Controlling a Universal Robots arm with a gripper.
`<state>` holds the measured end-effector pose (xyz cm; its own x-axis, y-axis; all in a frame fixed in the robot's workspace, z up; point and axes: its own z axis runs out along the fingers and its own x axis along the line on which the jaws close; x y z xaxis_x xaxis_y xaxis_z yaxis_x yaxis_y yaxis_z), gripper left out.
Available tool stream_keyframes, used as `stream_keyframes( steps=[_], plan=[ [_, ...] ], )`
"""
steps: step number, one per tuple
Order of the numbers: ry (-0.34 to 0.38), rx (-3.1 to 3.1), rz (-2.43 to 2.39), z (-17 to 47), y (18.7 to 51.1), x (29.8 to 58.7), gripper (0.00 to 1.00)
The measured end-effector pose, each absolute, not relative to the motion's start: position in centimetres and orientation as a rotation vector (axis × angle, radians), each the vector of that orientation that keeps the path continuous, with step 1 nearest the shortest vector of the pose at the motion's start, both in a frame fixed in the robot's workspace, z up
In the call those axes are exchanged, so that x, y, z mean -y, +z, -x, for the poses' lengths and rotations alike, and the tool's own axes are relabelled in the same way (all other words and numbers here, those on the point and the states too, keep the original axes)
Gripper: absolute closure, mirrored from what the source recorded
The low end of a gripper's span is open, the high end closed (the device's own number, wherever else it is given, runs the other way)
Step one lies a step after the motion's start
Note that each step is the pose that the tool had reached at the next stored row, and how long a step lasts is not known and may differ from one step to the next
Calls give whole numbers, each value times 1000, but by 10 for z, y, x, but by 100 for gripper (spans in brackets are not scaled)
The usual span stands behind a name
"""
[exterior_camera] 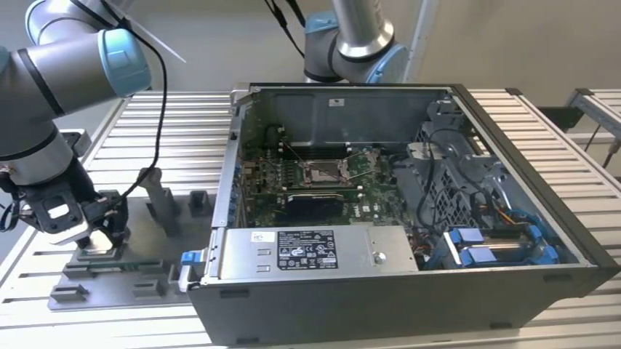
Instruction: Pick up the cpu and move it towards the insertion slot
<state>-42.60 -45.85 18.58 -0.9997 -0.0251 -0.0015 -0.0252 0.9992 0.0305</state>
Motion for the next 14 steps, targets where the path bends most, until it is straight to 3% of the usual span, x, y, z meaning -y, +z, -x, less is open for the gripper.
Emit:
stream_keyframes(
  steps=[14],
  plan=[
    [48, -3140, 39, 426, 219, 459, 100]
  ],
)
